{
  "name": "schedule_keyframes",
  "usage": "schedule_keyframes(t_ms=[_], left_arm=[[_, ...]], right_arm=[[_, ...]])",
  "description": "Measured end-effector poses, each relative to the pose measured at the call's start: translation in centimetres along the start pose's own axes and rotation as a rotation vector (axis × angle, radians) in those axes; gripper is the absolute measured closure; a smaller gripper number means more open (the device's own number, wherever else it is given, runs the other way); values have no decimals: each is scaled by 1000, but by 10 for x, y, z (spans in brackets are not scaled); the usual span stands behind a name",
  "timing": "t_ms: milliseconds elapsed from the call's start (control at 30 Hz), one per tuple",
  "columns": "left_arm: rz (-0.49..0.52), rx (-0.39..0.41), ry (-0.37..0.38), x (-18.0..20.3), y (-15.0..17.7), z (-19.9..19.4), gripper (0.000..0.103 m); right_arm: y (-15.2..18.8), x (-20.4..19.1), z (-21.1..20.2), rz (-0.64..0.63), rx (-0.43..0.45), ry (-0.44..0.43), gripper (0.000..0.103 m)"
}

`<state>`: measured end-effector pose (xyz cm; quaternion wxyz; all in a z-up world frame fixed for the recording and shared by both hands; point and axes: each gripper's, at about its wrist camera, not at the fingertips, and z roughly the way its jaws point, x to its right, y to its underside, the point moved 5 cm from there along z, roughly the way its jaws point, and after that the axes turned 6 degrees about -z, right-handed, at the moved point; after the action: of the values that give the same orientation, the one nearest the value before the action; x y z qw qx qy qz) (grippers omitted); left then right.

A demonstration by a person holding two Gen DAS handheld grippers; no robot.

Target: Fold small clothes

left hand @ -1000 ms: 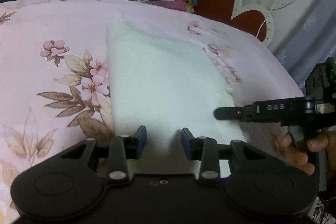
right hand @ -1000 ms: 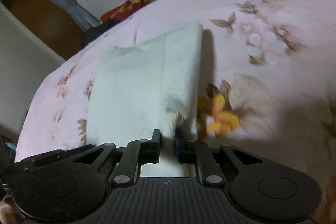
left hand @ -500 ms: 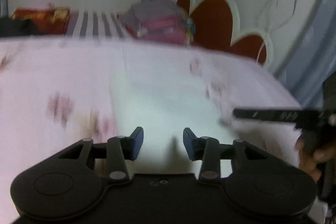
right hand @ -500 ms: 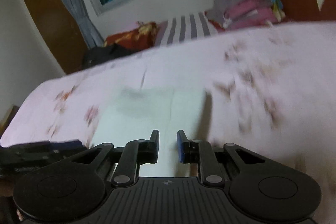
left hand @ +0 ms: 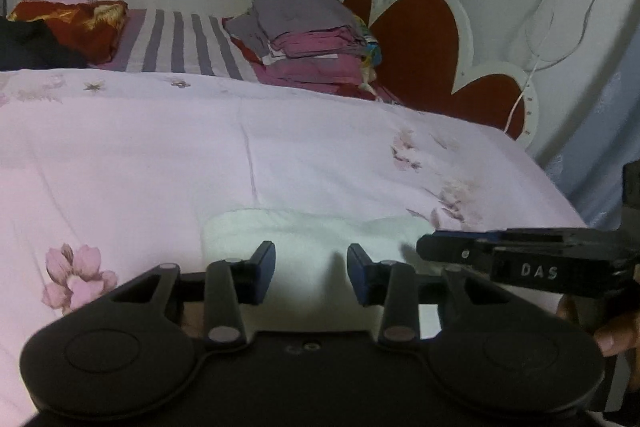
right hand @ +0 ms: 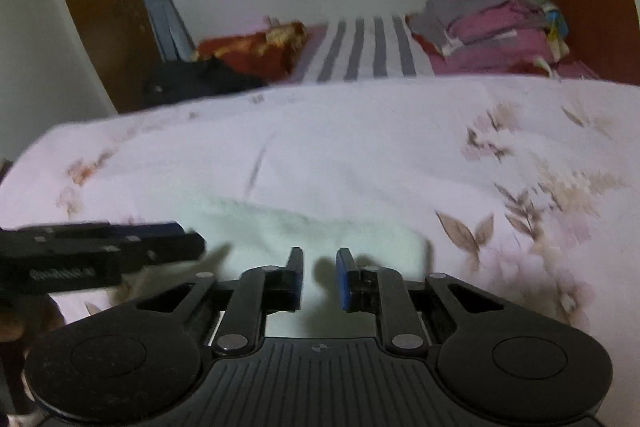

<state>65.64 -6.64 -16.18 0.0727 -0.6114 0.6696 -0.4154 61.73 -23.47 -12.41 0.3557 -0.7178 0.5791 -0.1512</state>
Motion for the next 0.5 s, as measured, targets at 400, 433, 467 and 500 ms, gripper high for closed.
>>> schedule_keyframes(t_ms=[400, 433, 467, 500], left_arm=[[34, 0, -37, 28, 36, -48, 62], [26, -31, -50, 28, 44, -42, 63], [17, -64, -52, 28, 52, -32, 63], [24, -48, -61, 28, 56, -28, 63]], right_arm=[[23, 1, -38, 15, -1, -13, 86], [30, -4, -38, -12, -20, -11, 86], [40, -6, -28, -42, -76, 15, 86], [49, -6, -18, -57, -112, 36, 86]])
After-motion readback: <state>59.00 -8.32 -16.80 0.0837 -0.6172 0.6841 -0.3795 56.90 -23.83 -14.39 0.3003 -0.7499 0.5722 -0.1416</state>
